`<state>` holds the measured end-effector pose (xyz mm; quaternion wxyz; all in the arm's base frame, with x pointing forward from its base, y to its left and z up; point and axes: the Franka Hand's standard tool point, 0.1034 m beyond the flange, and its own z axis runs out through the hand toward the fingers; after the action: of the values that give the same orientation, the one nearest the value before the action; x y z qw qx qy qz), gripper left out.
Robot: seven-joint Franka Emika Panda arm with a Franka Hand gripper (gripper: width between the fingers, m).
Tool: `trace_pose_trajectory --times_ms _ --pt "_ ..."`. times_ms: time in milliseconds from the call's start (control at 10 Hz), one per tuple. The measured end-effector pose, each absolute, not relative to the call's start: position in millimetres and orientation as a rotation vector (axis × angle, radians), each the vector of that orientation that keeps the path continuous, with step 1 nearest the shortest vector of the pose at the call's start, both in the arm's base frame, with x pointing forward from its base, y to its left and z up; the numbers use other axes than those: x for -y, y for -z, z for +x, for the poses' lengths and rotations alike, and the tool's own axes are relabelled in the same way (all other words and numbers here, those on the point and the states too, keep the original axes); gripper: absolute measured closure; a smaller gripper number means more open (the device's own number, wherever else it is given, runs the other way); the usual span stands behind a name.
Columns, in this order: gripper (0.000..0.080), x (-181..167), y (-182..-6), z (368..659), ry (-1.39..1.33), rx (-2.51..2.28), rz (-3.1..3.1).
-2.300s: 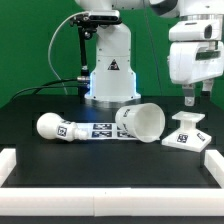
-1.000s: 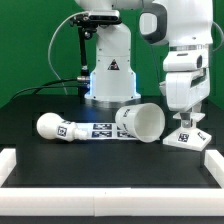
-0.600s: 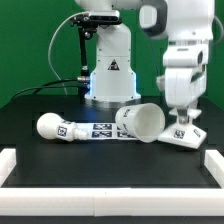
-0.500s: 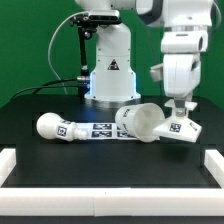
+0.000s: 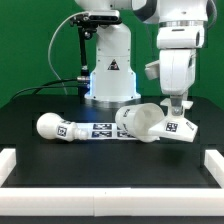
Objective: Assemble lamp
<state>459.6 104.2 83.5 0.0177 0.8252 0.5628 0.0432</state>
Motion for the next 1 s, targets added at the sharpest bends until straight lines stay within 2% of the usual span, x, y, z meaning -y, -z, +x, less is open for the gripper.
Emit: trace_pose_trajectory --times_ms 100,300,500,1000 --pt "0.0269 -101 -83.3 463 -0.129 -1.783 2.538" --pt "0.0269 -81 -86.3 519 -0.096 -1.998 2.382" --pt "0.0269 -71 -77.3 562 -0.073 -2.147 2.306" --pt "0.0269 -70 -73.2 561 -0.068 -2.125 2.330"
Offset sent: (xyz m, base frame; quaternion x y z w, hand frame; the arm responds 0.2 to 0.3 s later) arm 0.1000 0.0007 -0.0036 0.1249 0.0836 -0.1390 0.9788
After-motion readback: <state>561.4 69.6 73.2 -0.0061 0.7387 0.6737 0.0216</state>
